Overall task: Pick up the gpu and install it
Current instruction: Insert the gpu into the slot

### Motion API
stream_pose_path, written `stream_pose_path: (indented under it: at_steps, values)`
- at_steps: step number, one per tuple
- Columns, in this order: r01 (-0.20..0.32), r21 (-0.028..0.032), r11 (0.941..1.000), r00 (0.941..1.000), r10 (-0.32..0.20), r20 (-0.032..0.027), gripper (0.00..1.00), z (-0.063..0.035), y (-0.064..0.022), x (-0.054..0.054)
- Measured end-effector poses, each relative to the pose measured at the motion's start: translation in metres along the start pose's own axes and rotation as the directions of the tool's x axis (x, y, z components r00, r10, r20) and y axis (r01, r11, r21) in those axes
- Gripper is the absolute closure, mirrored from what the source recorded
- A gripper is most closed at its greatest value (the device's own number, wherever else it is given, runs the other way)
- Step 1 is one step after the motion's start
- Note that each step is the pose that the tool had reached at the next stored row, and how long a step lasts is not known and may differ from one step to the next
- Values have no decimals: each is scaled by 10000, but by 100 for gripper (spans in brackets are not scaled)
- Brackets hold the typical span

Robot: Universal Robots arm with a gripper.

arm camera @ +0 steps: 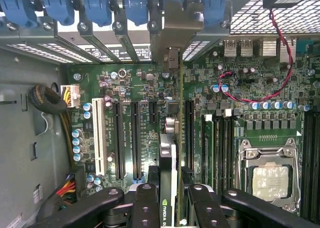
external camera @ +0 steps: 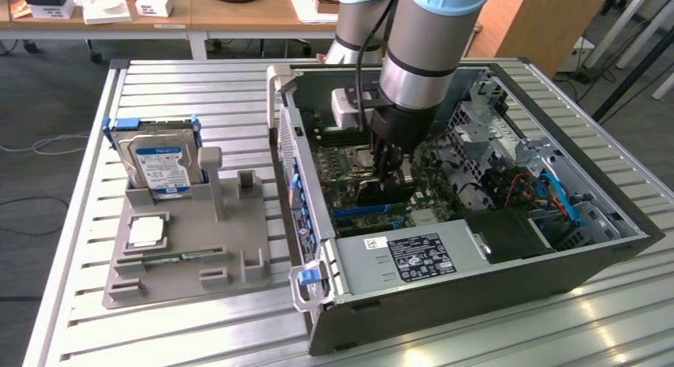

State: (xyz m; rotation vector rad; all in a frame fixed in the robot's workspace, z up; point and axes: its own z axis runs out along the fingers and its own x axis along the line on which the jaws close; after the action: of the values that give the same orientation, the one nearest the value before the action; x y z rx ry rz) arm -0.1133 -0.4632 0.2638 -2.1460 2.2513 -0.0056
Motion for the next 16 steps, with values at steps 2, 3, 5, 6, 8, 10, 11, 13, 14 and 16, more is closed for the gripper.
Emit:
stream_pose_path:
  at_steps: [2,3,5,6,8,10,11,13,14,16]
  values:
    - [0,1,10000,10000,0,1,73,2,0,0]
    - [0,1,10000,10000,0,2,73,3,0,0]
    - [0,1,10000,10000,0,2,73,6,0,0]
    - [0,1,10000,10000,0,1,73,6,0,0]
    - [0,1,10000,10000,0,2,73,8,0,0]
    - [0,1,10000,10000,0,2,73,11,0,0]
    - [0,1,10000,10000,0,2,73,14,1,0]
    - [0,1,10000,10000,0,3,73,21,1,0]
    - [0,0,10000,10000,0,0,73,21,1,1]
    - [0,0,10000,10000,0,0,73,21,1,1]
